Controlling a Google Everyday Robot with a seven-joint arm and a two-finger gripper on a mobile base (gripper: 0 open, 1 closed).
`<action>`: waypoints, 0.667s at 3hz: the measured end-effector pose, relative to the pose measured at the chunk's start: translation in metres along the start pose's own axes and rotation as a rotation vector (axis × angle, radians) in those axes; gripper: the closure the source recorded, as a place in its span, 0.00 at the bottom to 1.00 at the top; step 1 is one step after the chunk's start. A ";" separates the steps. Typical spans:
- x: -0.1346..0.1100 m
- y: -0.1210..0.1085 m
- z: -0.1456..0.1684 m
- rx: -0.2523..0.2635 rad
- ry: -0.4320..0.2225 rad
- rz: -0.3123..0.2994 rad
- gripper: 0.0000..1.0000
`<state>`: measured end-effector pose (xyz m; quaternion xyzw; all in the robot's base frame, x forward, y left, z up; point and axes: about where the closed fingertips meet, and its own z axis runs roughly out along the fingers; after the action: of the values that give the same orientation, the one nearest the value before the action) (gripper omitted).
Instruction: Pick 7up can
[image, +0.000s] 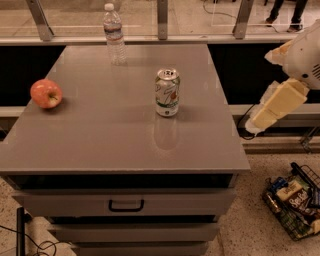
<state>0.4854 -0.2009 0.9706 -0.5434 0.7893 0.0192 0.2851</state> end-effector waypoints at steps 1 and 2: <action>-0.010 -0.018 0.025 -0.017 -0.191 0.072 0.00; -0.032 -0.025 0.045 -0.049 -0.363 0.112 0.00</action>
Offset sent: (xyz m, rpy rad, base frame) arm 0.0724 0.0528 -0.0184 0.5872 -0.1059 0.0595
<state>0.5343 -0.1684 0.9546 -0.4929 0.7533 0.1522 0.4080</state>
